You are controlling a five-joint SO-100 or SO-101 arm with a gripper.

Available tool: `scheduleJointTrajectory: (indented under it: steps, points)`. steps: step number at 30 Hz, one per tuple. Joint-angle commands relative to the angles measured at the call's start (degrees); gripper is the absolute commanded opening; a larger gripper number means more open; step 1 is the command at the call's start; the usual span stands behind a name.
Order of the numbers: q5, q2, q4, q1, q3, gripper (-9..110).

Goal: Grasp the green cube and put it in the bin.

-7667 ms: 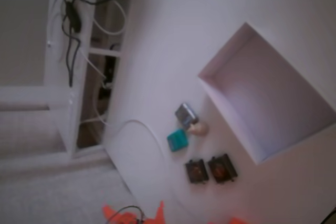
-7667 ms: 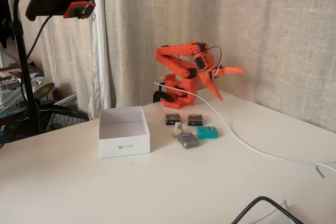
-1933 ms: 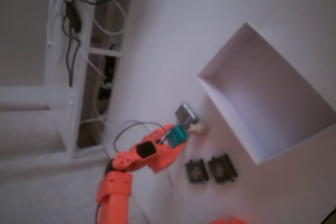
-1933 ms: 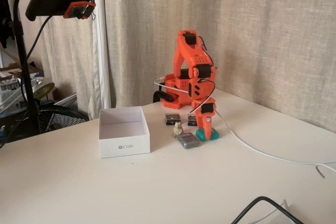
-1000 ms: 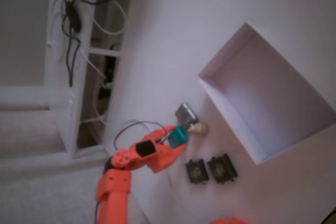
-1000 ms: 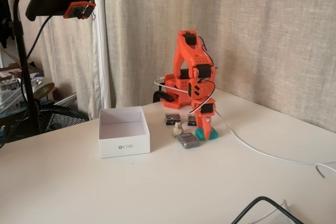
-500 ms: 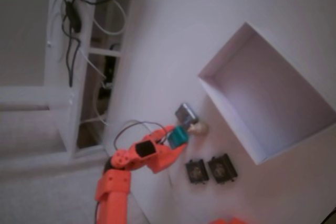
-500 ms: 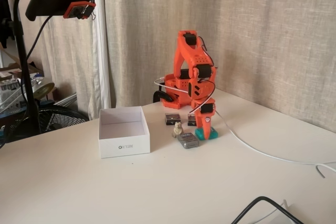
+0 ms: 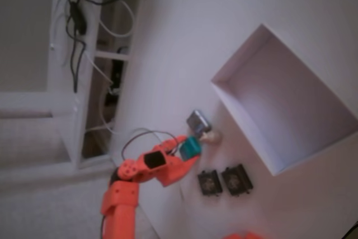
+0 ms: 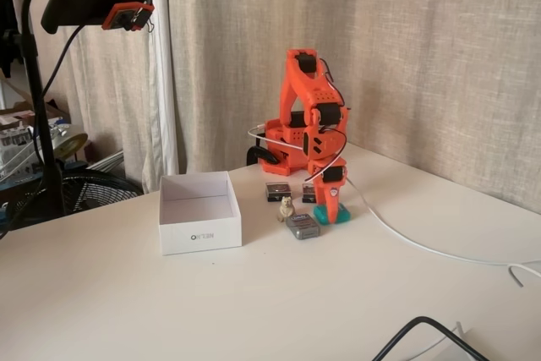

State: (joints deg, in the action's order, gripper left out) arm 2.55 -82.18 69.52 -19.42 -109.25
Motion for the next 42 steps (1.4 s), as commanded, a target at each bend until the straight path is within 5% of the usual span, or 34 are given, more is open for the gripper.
scheduleJointTrajectory:
  steps: [1,18,42]
  points:
    - [0.3,-1.6,0.4,0.4,1.9,13]
    - [0.4,-2.1,1.3,-1.3,12.6,12]
    - [1.6,-14.4,-10.0,8.9,-8.2,13]
